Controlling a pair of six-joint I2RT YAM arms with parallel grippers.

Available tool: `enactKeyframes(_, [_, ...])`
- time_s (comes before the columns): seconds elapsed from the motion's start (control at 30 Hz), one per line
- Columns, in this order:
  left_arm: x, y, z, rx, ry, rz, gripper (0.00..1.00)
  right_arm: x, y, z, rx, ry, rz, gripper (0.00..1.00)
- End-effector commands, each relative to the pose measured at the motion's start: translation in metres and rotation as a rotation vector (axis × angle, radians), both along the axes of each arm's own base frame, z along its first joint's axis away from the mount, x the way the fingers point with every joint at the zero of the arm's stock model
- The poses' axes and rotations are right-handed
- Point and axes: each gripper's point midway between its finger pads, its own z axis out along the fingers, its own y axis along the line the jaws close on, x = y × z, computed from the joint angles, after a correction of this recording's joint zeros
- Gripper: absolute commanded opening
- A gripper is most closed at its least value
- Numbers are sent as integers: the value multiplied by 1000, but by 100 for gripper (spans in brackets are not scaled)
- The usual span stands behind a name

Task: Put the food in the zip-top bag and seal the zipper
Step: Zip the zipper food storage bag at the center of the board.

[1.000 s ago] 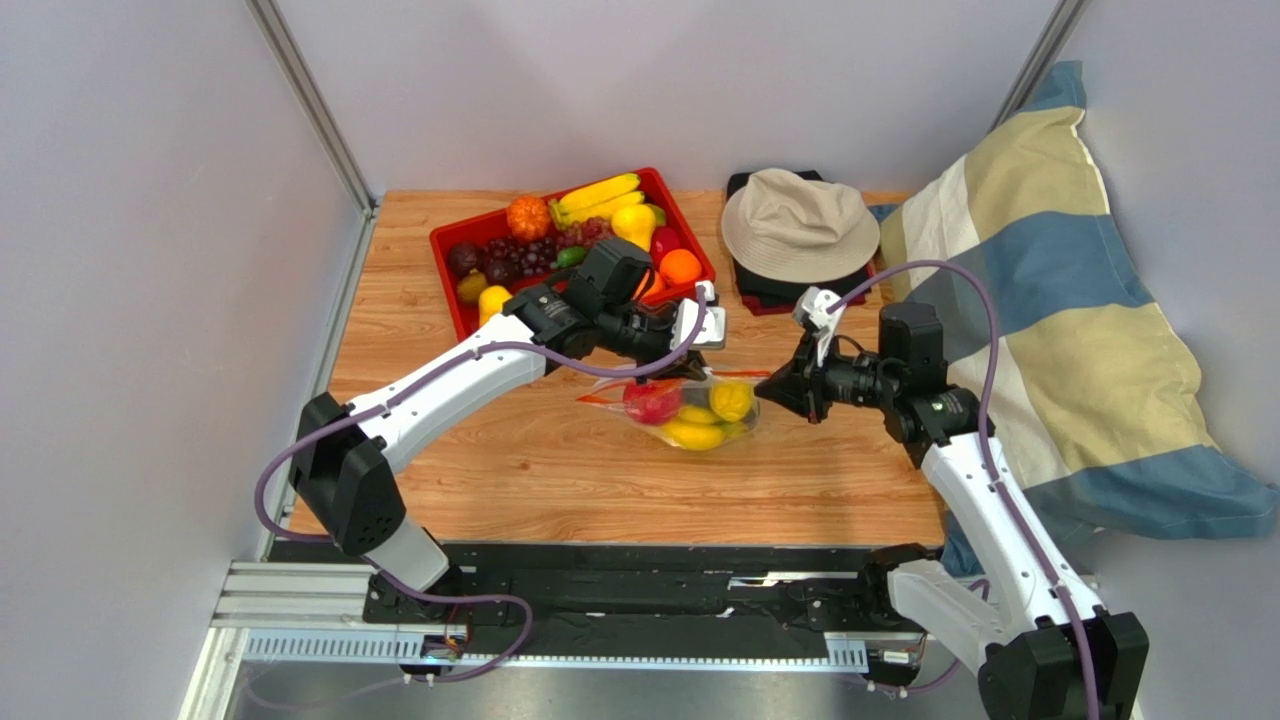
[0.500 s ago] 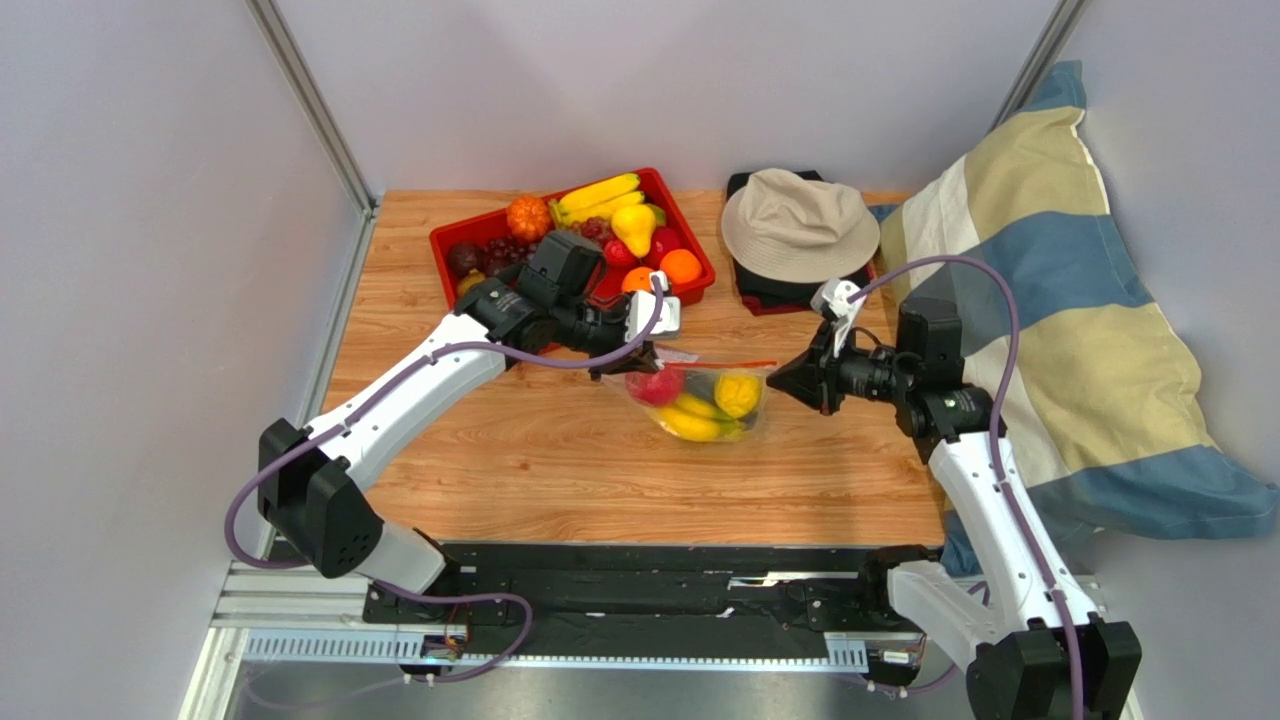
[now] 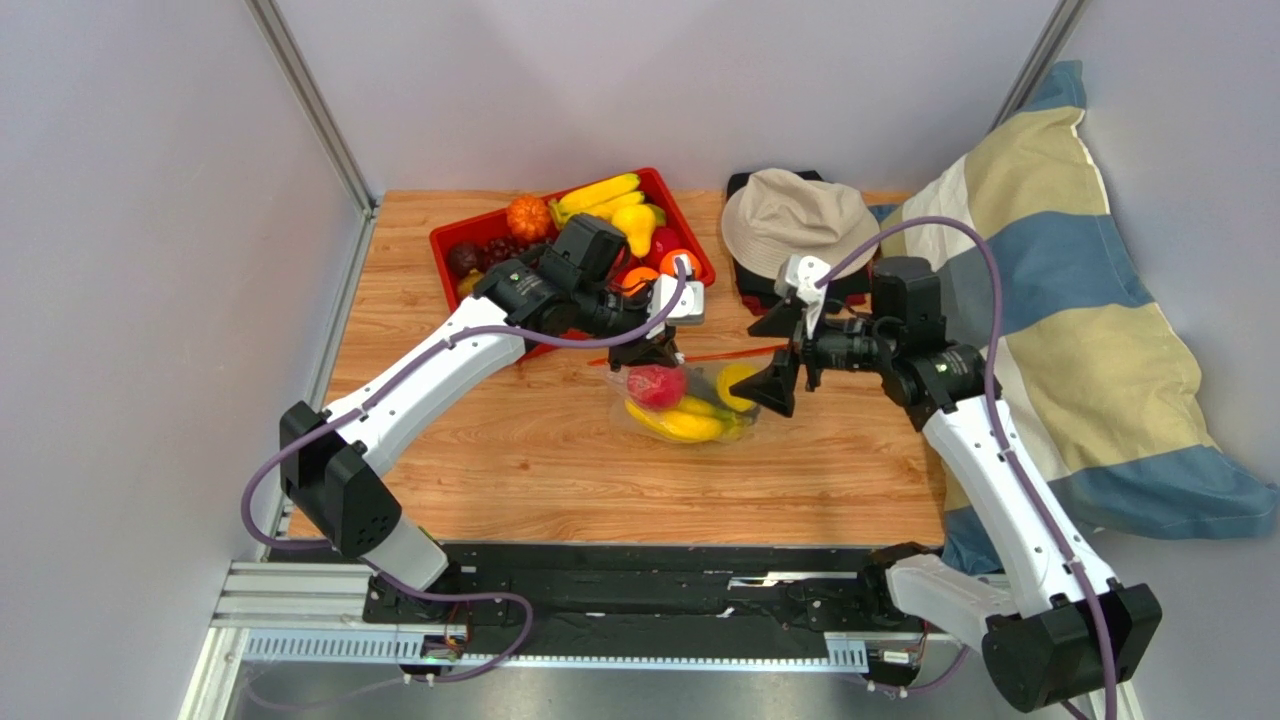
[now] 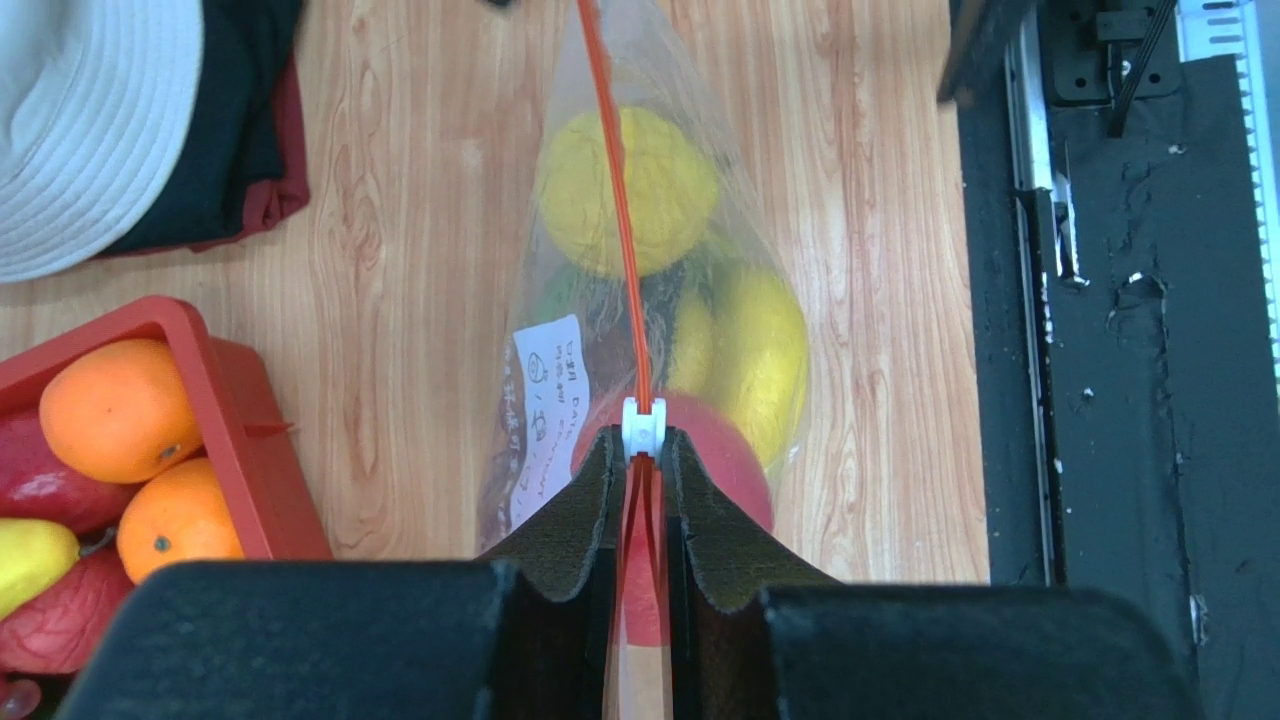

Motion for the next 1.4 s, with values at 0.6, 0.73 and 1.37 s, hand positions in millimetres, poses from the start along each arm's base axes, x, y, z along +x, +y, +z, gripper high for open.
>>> enactKeyframes(0.6, [-11,15,10,-68,51,60,0,21,41,-43,-214,-133,141,0])
enactKeyframes(0.73, [-8,45,2,-38,86,127,0,10,36,-44,-212,-156,145,0])
enactKeyframes(1.37, [-56,136,1,16,43,168,0,-39,38,-12,-99,67,175,0])
